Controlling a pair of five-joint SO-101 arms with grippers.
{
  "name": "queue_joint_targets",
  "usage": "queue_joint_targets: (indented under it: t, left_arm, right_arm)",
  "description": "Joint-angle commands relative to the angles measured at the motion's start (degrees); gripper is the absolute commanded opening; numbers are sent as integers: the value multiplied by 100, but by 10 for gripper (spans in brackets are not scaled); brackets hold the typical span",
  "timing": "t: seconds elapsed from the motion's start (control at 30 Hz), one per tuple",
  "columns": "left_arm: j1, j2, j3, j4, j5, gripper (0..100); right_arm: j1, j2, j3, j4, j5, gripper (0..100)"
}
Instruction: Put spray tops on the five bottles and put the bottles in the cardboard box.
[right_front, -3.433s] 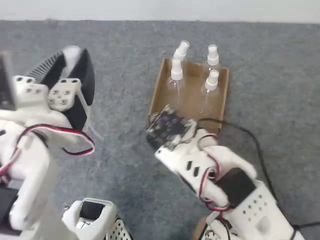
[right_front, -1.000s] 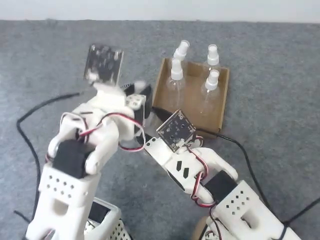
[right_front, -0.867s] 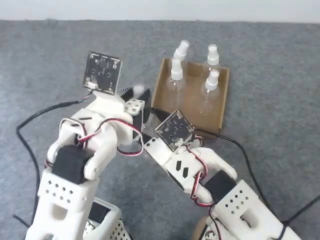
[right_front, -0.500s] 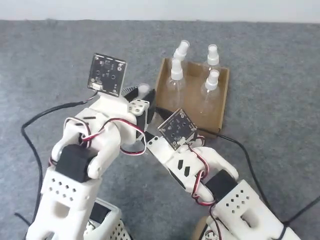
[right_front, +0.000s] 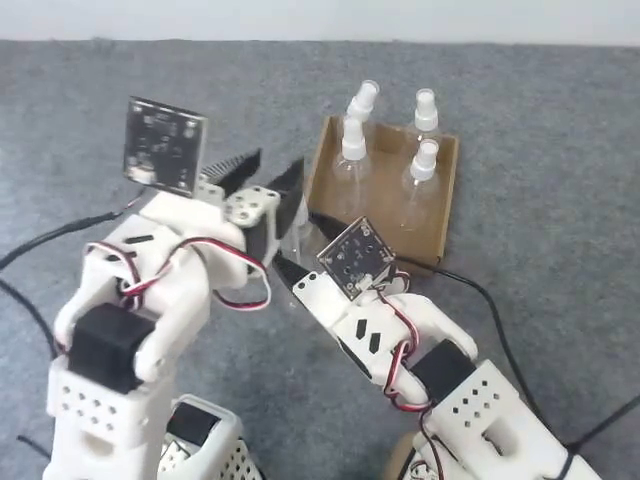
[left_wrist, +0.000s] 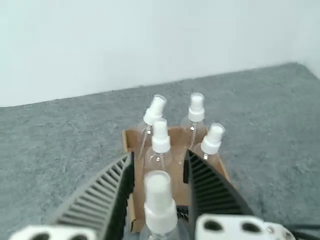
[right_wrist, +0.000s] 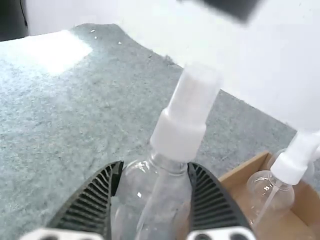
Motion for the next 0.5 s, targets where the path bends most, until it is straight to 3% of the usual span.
queue_joint_targets:
  t: [0.0,0.2,0.47]
  left_arm:
    - [-237,-35,57,-35,-229,145]
    - [-237,53,927,-747,-281,145]
    - [-237,9,1464,-835,-466,145]
  right_arm:
    - [13,-198,0,-92,-35,6]
    - [13,-198,9,-92,-35,6]
    - [13,-198,9,-101,-35,6]
